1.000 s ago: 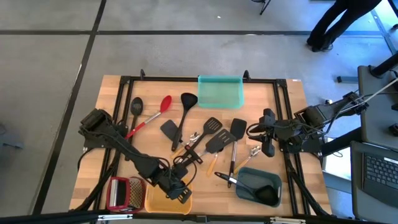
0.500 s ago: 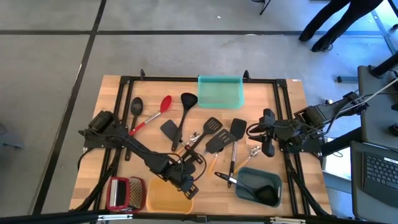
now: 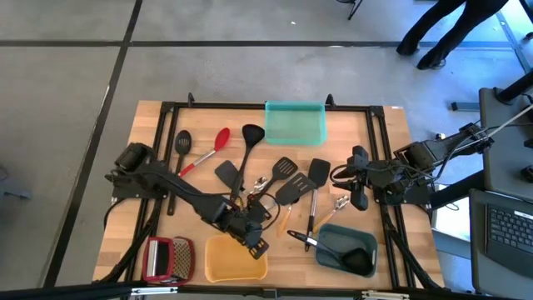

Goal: Pick & Place Kitchen Items
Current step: Adjust the yellow bin, then put the black serving spoon into the blue bin

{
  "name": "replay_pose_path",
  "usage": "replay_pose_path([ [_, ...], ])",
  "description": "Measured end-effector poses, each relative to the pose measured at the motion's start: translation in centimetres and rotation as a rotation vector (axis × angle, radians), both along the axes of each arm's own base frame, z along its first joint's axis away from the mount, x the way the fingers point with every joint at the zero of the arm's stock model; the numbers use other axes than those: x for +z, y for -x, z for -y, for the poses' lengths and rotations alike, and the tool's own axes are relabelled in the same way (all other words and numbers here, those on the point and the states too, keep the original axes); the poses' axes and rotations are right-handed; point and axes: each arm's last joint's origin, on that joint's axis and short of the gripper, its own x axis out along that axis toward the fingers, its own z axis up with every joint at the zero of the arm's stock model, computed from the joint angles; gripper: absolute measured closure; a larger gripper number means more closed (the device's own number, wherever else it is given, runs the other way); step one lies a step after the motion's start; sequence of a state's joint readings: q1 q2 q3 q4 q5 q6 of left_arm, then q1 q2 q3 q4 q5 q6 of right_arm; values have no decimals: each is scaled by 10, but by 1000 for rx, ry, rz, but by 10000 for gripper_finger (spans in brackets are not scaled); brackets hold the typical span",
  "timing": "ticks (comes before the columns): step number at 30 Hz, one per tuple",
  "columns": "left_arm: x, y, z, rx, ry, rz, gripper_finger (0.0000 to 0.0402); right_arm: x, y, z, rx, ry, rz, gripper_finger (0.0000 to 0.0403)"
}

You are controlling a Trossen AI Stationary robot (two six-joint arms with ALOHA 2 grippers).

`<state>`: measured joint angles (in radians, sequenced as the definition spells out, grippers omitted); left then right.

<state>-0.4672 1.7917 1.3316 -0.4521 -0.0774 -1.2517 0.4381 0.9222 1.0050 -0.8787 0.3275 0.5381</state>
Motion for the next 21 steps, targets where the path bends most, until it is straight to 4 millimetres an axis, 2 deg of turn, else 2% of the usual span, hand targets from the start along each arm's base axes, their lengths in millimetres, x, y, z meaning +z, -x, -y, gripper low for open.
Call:
replay_pose_path([
  [5,49,14,-19,73,-97,131,400,0,0,0,4,2,3,274],
  [8,67,25,-38,162,-183,159,399,1,-1,0,19,12,17,274],
  [10,73,33,-50,223,-258,137,398,2,-2,-1,21,11,27,274],
  [14,68,44,-70,274,-376,2,398,2,-2,0,17,11,29,274],
  [18,41,54,-80,311,-437,-111,400,2,-1,0,16,14,21,274],
  [21,24,61,-83,312,-364,-41,400,2,-1,0,16,14,22,274],
])
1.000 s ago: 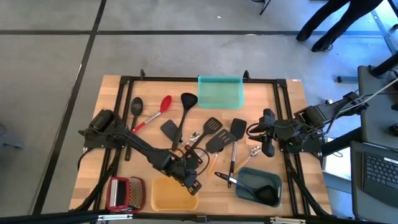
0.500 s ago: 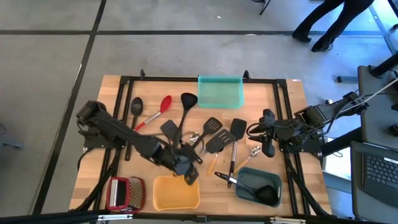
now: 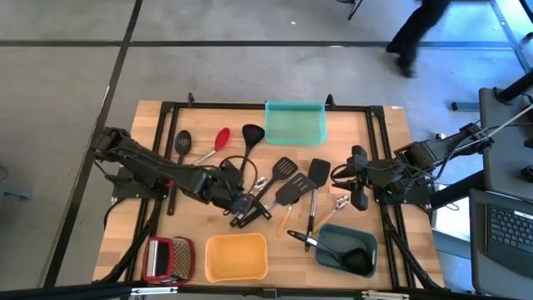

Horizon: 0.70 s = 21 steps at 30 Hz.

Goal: Pick & Place Kitchen Items
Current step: Put the black serving spoon into the blue bin

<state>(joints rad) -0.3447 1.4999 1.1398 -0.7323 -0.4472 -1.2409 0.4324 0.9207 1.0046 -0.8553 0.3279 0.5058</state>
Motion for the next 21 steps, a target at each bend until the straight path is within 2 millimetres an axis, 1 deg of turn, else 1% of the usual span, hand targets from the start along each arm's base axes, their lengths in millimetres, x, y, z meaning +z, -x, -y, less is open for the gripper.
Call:
replay_pose_path([
  [4,-25,12,2,-16,91,271,400,0,0,0,-2,-1,0,274],
  [6,-32,21,-1,1,116,421,400,0,0,0,-6,2,2,274],
  [8,-36,31,-8,27,100,509,400,0,-1,1,-12,2,9,274],
  [10,-39,40,-16,36,72,507,400,1,-2,2,-23,1,12,274],
  [16,-29,56,-45,6,8,409,400,3,-6,9,-72,-12,40,274],
  [21,-20,67,-69,-47,-17,359,400,6,-13,21,-145,-32,85,274],
])
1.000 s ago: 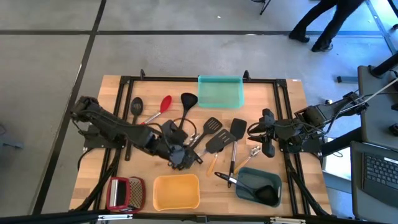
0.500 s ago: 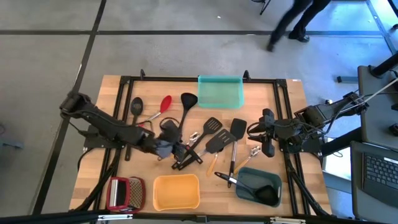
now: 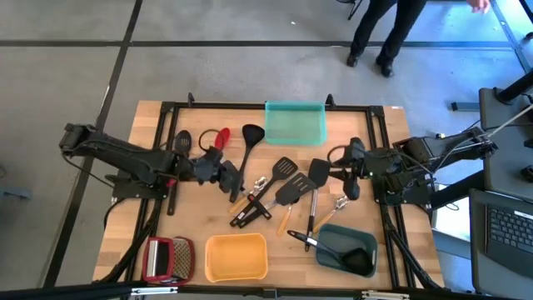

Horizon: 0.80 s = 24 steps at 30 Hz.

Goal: Pick & Place Kitchen Items
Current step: Put the black serving spoon into the blue bin

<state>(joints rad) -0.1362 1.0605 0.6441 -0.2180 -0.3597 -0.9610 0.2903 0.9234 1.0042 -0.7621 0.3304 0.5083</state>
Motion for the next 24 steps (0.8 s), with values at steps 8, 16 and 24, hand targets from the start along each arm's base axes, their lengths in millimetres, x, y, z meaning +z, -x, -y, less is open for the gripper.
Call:
replay_pose_path([
  [8,7,22,-34,-61,-123,-115,400,4,-12,26,-149,-11,84,274],
  [16,13,34,-70,-178,-134,-96,400,-17,-31,41,-180,-76,126,274],
  [24,17,43,-87,-261,-173,-24,400,-22,-38,44,-193,-81,141,274],
])
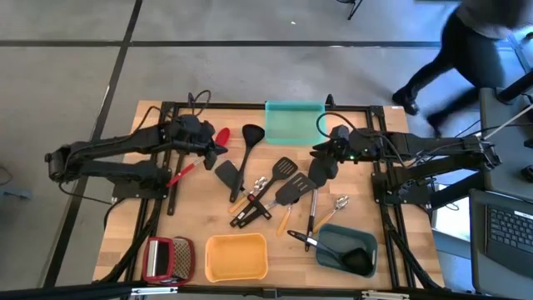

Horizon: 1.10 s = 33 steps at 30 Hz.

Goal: Pick & Place Kitchen Items
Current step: Put the black serving spoon into the blue bin

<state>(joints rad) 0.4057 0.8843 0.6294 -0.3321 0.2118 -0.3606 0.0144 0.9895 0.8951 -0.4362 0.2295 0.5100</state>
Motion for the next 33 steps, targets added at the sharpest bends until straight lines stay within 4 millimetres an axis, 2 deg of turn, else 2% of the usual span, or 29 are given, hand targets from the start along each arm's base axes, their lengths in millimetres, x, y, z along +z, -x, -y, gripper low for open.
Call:
replay_pose_path([
  [2,-6,1,-2,-31,39,82,400,0,0,1,-9,-2,2,274],
  [5,-26,8,-4,-16,121,174,400,1,0,3,-19,-1,10,274],
  [8,-53,15,-5,60,201,191,400,1,0,4,-25,-1,10,274],
  [11,-70,21,-6,142,260,165,400,1,0,4,-25,-1,9,274],
  [19,-73,13,-8,183,282,186,392,1,0,8,-44,-3,10,274],
  [24,-75,-5,-4,190,264,124,356,1,0,10,-54,-2,10,274],
  [28,-72,-30,3,158,207,55,315,1,0,12,-57,2,9,274],
  [33,-75,-62,11,150,125,-128,271,1,0,12,-57,3,8,274],
])
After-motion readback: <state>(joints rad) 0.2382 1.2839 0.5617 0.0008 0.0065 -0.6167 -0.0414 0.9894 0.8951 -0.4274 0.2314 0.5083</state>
